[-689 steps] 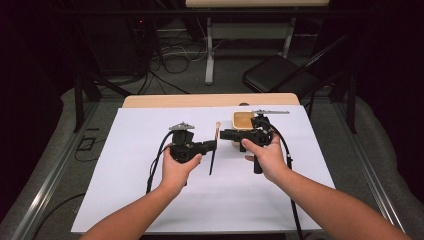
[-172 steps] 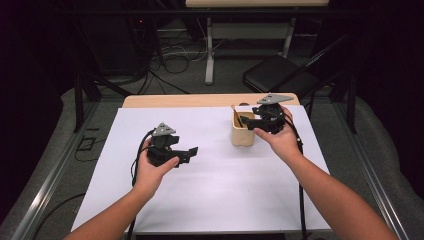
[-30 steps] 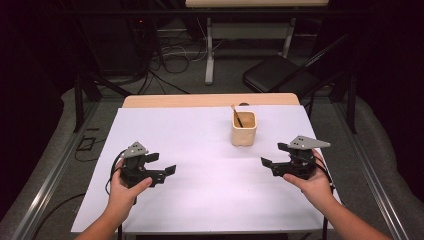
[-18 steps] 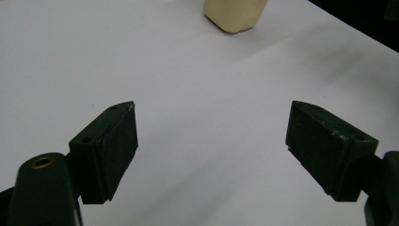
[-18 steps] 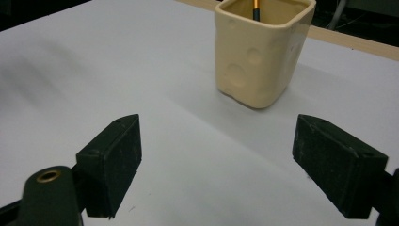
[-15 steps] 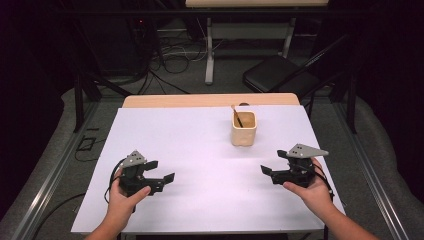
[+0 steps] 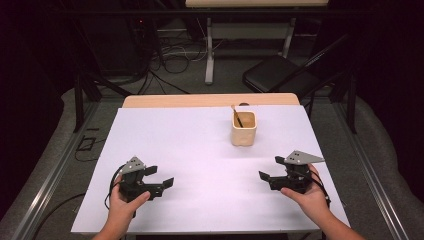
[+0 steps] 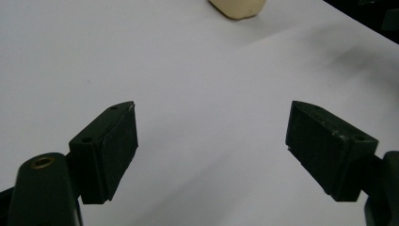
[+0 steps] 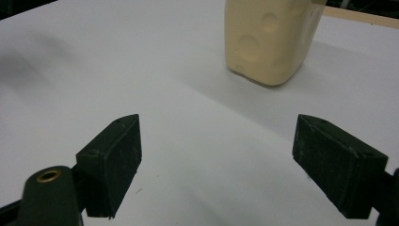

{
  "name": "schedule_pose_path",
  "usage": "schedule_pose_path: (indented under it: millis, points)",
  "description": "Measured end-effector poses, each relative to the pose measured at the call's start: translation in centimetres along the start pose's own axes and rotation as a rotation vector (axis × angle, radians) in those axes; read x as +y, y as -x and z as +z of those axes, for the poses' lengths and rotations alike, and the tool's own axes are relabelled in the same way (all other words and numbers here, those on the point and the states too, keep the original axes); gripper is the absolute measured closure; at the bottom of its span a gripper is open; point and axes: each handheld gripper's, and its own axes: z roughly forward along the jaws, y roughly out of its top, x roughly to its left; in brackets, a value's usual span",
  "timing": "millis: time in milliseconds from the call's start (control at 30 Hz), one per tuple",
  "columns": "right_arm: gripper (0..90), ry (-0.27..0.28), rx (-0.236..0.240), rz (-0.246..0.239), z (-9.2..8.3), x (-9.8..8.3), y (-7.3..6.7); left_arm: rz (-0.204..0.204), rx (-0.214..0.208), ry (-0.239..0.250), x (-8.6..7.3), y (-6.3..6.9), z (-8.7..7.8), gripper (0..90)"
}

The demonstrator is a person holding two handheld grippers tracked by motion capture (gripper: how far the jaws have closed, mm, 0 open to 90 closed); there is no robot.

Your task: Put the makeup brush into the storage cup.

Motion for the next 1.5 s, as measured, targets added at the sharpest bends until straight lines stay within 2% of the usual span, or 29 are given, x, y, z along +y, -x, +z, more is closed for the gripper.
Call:
schedule_pose_path:
  millis: [233, 300, 400, 700, 1000, 1500]
  points:
    - [15.9, -0.003, -0.003, 0.001, 0.2, -0.9, 0.0, -0.008, 0.003, -0.001, -0.8, -0.2, 0.4, 17.3]
    - [15.9, -0.001, -0.005, 0.005, 0.3, -1.1, 0.0, 0.008, 0.013, -0.014, -0.9, -0.2, 0.4, 17.3]
    - [16.0, -0.005, -0.014, 0.003, 0.4, -1.4, 0.0, 0.008, 0.011, -0.009, -1.0, -0.1, 0.5, 17.4]
    - [16.2, -0.008, -0.014, 0.006, 0.4, -2.1, 0.0, -0.019, 0.001, -0.004, -1.8, -0.2, 0.9, 17.4]
    - [16.4, -0.008, -0.014, -0.001, 0.5, -2.5, -0.2, -0.036, -0.006, 0.014, -2.0, -0.3, 0.7, 17.3]
    - [16.7, -0.003, -0.013, 0.021, 0.4, -2.8, -0.2, -0.040, -0.007, 0.019, -2.0, -0.2, 0.5, 17.3]
